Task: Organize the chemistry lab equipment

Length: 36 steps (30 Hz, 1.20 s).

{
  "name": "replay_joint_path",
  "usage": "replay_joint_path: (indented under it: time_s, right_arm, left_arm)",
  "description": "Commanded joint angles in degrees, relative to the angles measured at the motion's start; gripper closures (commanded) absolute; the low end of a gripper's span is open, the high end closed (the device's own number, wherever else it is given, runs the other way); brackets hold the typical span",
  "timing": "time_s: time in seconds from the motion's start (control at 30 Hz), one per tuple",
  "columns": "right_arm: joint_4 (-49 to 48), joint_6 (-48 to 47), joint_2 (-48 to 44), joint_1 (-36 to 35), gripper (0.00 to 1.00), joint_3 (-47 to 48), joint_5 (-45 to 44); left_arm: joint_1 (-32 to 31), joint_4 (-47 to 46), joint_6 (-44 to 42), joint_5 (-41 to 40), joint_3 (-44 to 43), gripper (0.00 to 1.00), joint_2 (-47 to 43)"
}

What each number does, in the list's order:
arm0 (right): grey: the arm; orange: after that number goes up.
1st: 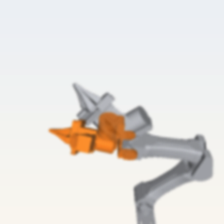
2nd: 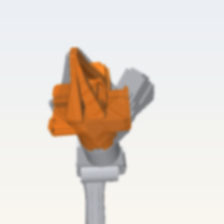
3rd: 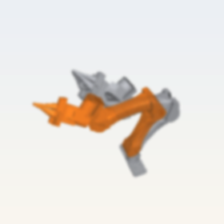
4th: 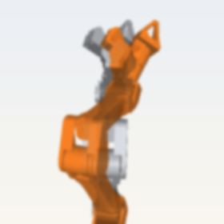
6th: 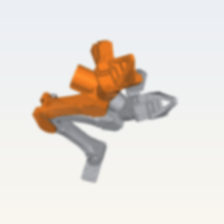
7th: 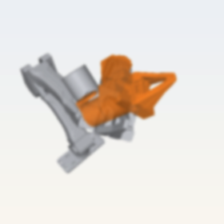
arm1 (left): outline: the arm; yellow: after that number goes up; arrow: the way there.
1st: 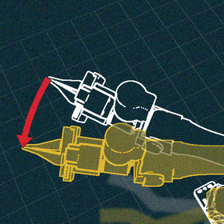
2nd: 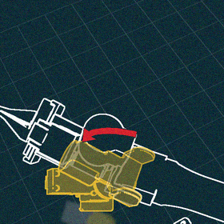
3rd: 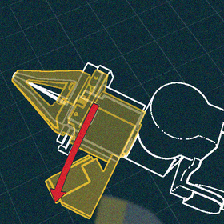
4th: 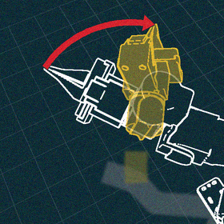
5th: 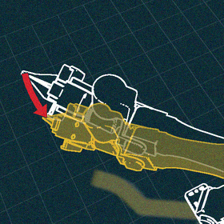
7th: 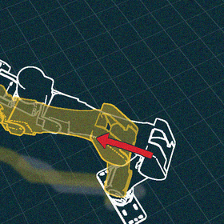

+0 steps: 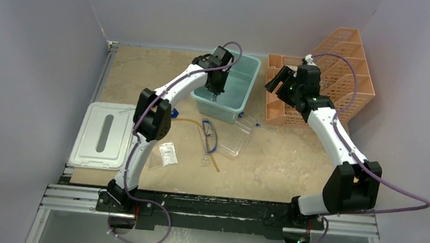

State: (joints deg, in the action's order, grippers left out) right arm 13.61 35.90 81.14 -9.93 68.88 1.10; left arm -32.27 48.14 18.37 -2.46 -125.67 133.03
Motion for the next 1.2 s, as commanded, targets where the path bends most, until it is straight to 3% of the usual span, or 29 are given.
replay_joint_path:
  time_s: [0.0,0.23,0.77,1.1,1.17]
  right_arm:
    - [-2.4,-1.3,2.8,0.4,0.24,2.8,2.3]
    - [-1.9,-2.9,6.1,0.6,0.25,4.9,2.8]
    - [-1.6,-3.3,7.6,0.8,0.25,5.6,2.3]
    - [-1.7,-3.0,8.7,0.8,0.26,6.0,3.4]
    - [-1.8,-2.9,9.0,0.9,0.26,6.2,4.0]
  left_arm:
    - [0.6,-1.5,-0.3,-5.4,-6.2,1.0,1.9]
    - [1.1,0.2,-1.8,-8.7,-7.6,1.0,6.2]
    - [1.2,6.7,-1.7,-8.8,-4.0,1.0,3.0]
    - [1.2,7.2,-3.4,-16.1,-8.4,0.67,4.4]
    - [1.2,6.6,-3.4,-16.2,-8.9,0.65,3.4]
